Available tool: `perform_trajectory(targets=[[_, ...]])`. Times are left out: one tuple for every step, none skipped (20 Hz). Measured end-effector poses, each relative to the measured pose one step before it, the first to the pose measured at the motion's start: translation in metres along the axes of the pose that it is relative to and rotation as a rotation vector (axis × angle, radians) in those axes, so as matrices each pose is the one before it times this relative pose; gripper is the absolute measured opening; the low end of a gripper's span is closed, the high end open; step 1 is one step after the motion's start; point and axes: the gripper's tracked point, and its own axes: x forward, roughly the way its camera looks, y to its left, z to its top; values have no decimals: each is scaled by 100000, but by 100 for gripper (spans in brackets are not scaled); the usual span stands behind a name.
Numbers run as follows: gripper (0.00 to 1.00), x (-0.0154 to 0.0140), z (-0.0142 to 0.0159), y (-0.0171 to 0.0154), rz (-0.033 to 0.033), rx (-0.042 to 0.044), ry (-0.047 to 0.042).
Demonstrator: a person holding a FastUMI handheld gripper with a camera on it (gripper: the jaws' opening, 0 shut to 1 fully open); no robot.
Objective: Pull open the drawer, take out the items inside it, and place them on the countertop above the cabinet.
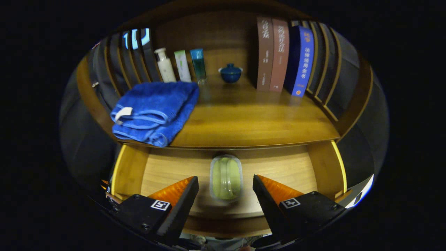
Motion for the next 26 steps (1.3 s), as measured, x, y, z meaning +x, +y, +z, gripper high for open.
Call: perform_trajectory(targets=[[99, 1321, -401, -126, -1342, -350, 2747], [99, 1169, -339, -135, -1158, 16, 1794], [98, 793, -239, 130, 360, 187, 1318], [93, 654, -277, 136, 401, 453, 1429], [89, 524, -293, 169, 398, 1244, 1221], [84, 454, -159, 28, 77, 1377, 1047], [82, 556, -241, 61, 179, 989, 1124], [80, 426, -134, -104, -271, 125, 658], [80, 843, -46, -237, -1045, 1160, 518], [69, 31, -204, -191, -1135, 569, 201], [58, 185, -265, -414, -1431, 179, 730], [47, -49, 77, 78, 472, 1371, -1114], [37, -67, 30, -31, 377, -1009, -580], [36, 270, -25, 100, 1230, -601, -1655], [21, -324, 195, 107, 370, -552, 97], [21, -269, 12, 96, 966, 130, 398], [21, -104, -78, 3, 561, 970, 469], [20, -351, -32, -22, 632, 2009, 396], [20, -555, 106, -88, -46, 1423, -192], [20, -583, 84, -145, -471, 151, -499], [20, -777, 88, -90, -15, -429, -724], [20, -924, 125, -49, 472, -280, -915], [20, -997, 104, 73, 760, 384, -994], [20, -1011, 124, 155, 846, 533, -1091], [20, -1082, 245, 163, 1151, 228, -1326], [20, -1133, 427, 198, 1199, 399, -1627]])
